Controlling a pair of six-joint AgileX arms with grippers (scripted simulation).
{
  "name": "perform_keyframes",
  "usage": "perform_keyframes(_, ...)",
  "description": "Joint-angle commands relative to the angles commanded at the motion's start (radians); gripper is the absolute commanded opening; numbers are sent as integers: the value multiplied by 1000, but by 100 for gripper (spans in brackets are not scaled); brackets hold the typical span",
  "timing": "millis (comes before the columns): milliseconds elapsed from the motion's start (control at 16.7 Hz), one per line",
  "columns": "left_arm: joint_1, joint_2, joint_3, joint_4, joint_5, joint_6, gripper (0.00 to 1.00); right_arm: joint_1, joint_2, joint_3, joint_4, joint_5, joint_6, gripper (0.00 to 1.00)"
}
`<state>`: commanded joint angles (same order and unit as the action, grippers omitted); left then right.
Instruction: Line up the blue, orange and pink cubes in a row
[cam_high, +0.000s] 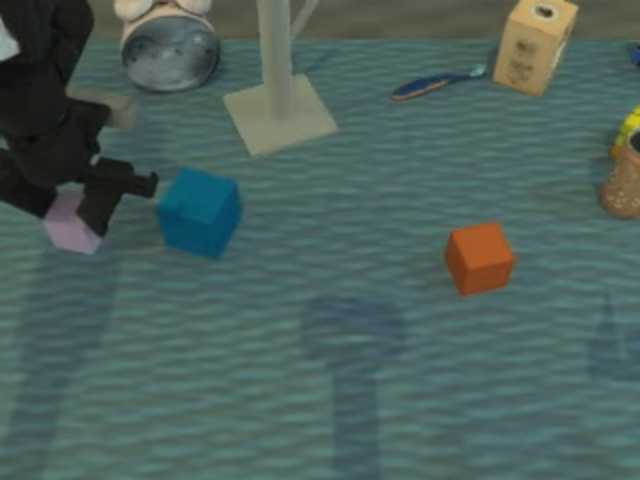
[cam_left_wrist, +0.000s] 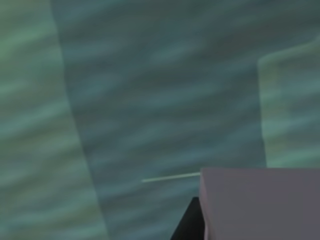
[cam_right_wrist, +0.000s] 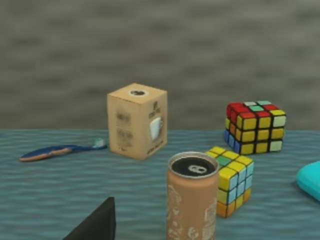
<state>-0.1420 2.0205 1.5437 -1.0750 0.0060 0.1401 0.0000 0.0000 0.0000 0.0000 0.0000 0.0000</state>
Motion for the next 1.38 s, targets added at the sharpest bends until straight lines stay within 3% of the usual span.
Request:
perform_keyframes(240, -199, 119, 194, -91, -7, -258, 0, 0, 0, 0, 0, 0, 0, 100)
perform_keyframes(660, -614, 325, 558, -263, -20, -850, 0, 0, 0, 0, 0, 0, 0, 100)
perform_keyframes(840, -743, 370, 663, -305, -27, -1005, 0, 0, 0, 0, 0, 0, 0, 100)
perform_keyframes(1020, -797, 386, 707, -320, -31, -1065, 0, 0, 0, 0, 0, 0, 0, 100)
perform_keyframes(1380, -796, 381, 688, -301, -30, -1059, 0, 0, 0, 0, 0, 0, 0, 100)
